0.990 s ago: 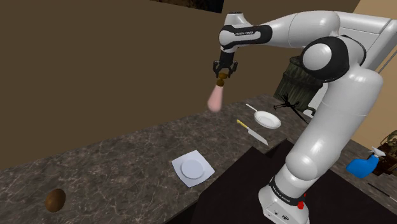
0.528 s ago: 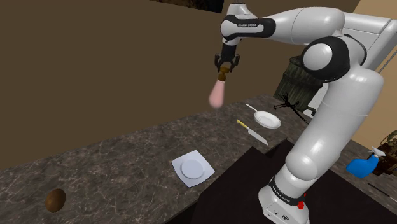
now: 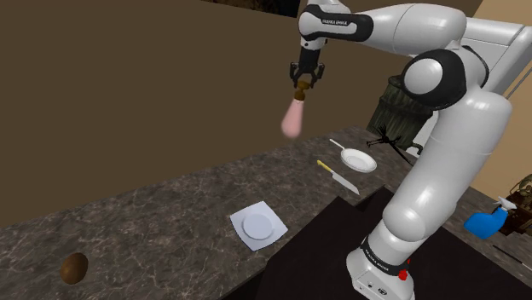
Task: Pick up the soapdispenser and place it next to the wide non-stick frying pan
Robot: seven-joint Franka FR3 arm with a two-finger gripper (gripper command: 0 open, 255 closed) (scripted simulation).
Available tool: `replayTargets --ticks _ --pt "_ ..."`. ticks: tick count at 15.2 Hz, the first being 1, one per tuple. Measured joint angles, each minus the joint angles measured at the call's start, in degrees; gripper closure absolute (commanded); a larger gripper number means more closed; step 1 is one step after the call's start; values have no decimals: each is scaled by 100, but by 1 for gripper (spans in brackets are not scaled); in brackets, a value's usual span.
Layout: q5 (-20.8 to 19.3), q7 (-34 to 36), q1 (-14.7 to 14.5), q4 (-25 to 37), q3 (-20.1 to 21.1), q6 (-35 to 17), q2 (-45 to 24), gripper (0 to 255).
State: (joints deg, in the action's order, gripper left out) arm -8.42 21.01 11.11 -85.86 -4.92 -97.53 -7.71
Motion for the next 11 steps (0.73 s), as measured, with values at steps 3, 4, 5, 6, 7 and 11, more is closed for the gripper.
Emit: replayTargets --ticks 3,4,5,6,7,11 --pt "10 -43 4 308 -3 245 -60 255" --pt "12 -53 3 423 -2 333 -86 255" --pt "15 -65 2 556 -2 433 -118 255" --pt "19 -81 3 669 -3 520 -143 255" --pt "22 -93 4 789 -3 605 -177 255" --pt "34 -136 0 1298 -1 971 -319 255"
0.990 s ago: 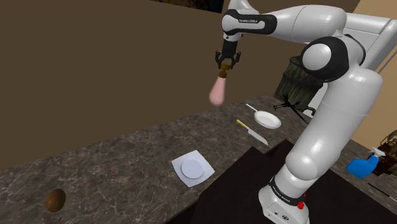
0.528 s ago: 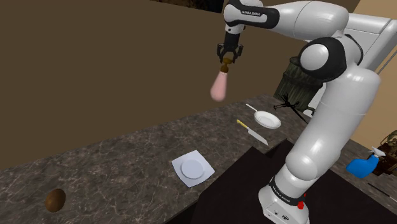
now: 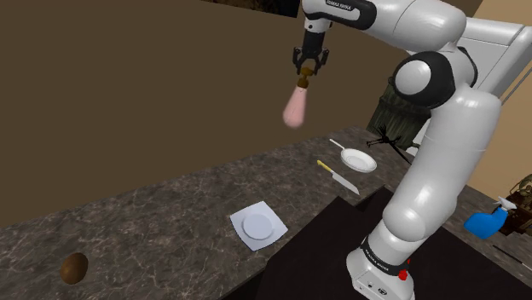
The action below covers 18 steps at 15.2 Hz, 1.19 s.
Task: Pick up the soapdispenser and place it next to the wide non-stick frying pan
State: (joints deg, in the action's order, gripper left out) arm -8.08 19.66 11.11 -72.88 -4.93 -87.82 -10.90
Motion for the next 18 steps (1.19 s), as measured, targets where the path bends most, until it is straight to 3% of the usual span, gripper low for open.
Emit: replayTargets --ticks 7,18 --pt "25 -123 22 1060 -14 696 -354 255" --pt "143 -1329 805 73 -504 252 364 255"
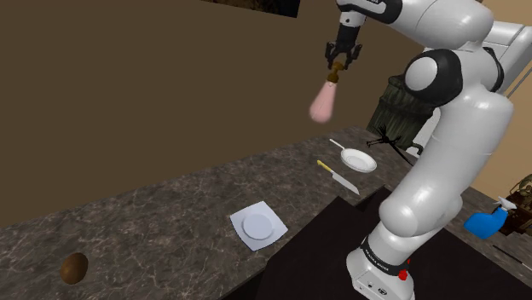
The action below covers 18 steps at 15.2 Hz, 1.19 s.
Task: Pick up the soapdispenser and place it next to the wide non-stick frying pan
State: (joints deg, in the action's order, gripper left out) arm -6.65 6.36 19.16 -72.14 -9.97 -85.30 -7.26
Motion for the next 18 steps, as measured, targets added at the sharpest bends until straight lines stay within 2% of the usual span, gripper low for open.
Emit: replayTargets --ticks 5,9,14,18 --pt "85 -642 385 -218 -283 -169 125 255" --pt "240 -1213 736 108 -529 -115 -89 255" --pt "429 -1921 1197 216 -821 -208 -235 255" --pt "679 -2473 1616 723 -1024 -107 -624 255"
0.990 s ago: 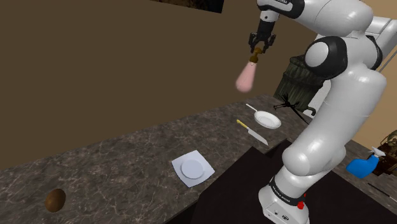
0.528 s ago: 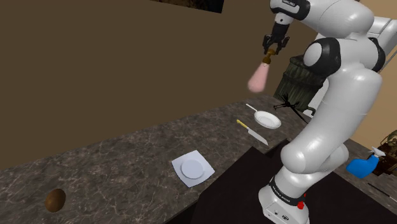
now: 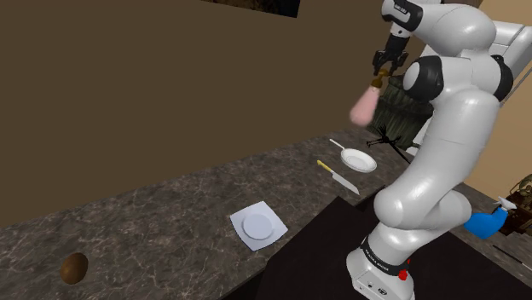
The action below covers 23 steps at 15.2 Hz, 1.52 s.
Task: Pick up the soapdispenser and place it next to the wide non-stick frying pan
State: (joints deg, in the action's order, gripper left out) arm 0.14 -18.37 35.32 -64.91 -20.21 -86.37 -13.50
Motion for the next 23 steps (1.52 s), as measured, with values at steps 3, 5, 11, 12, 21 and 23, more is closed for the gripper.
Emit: replayTargets --ticks 3,5,11,12,21,23 --pt "211 -431 375 411 -136 106 -301 255" --pt "268 -552 478 427 -167 32 -392 255" --pt "173 -530 390 -378 -163 -546 -155 255" --pt "151 -520 370 -535 -162 -651 -100 255" --pt "26 -426 256 -1623 -141 -1461 191 255" --pt "13 -412 242 -1822 -136 -1634 218 255"
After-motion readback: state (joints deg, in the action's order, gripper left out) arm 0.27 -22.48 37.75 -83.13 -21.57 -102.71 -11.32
